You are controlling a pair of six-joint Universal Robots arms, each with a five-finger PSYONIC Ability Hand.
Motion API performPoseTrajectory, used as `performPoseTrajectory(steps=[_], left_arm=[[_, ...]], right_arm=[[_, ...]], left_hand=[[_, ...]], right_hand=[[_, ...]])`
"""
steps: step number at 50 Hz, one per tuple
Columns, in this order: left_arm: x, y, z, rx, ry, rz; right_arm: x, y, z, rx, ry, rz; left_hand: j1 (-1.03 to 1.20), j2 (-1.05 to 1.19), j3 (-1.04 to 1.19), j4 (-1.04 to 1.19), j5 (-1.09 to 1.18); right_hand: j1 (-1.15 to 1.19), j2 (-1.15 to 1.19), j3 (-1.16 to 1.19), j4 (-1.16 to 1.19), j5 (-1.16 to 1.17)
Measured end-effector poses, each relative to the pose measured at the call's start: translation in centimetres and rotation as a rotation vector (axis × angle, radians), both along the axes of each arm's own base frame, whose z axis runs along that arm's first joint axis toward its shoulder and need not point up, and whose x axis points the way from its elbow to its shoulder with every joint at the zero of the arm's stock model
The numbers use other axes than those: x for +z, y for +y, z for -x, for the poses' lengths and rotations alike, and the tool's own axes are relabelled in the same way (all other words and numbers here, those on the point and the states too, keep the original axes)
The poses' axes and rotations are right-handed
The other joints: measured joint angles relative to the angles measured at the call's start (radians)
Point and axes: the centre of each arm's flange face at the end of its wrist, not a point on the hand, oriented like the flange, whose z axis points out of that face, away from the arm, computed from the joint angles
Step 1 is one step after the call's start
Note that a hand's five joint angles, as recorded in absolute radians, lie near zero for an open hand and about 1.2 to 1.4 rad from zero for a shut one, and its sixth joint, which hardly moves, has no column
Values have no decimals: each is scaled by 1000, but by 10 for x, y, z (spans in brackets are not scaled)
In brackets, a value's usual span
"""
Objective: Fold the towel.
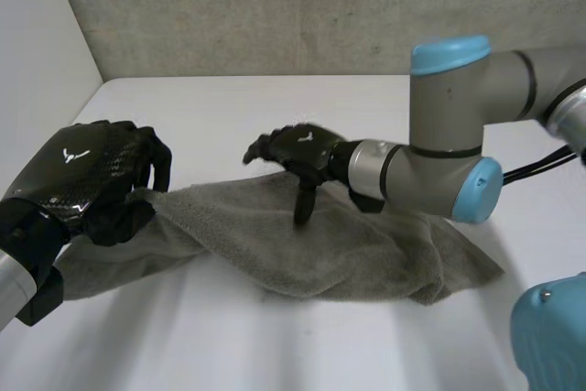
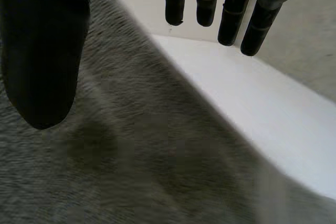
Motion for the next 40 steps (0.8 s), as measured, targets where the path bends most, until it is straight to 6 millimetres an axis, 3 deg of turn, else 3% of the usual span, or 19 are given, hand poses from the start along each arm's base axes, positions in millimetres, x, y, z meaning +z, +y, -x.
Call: performPoseTrajectory(steps=[9, 10, 15, 17, 20, 24, 29, 35, 40], left_arm=[[3, 5, 4, -24, 5, 12], [3, 5, 4, -25, 5, 12], [1, 4, 4, -25, 2, 7], [0, 2, 4, -20, 0, 7], [0, -3, 3, -12, -1, 11], [2, -21, 3, 11, 5, 39], [13, -56, 7, 35, 29, 126], [44, -108, 23, 54, 100, 299], [60, -129, 49, 50, 170, 374]], right_arm=[[-42, 14, -16, 79, 8, -122], [-44, 15, -17, 80, 9, -122], [-42, 8, -23, 45, 2, -67], [-30, -3, -24, -19, -8, 1], [-12, -17, -21, -123, -20, 91], [39, -46, -3, -346, -62, 271], [96, -63, 22, -493, -134, 416], [155, -68, 46, -577, -251, 554], [173, -63, 57, -604, -279, 590]], left_hand=[[0, 0, 0, 1, 0], [0, 0, 0, 1, 0], [0, 0, 0, 1, 0], [0, 0, 0, 1, 0], [0, 0, 0, 1, 0], [0, 0, 0, 1, 0], [0, 1, 1, 1, 0], [20, 2, 1, 2, 9], [21, 2, 1, 2, 9]], right_hand=[[47, 35, 37, 31, 36], [121, 106, 108, 84, 108], [920, 925, 900, 885, 906], [1079, 1065, 1068, 1052, 1068], [1104, 1065, 1076, 1077, 1079], [1112, 1071, 1076, 1077, 1079], [1115, 1072, 1078, 1077, 1079], [1118, 1072, 1078, 1077, 1089], [1118, 1072, 1078, 1077, 1089]])
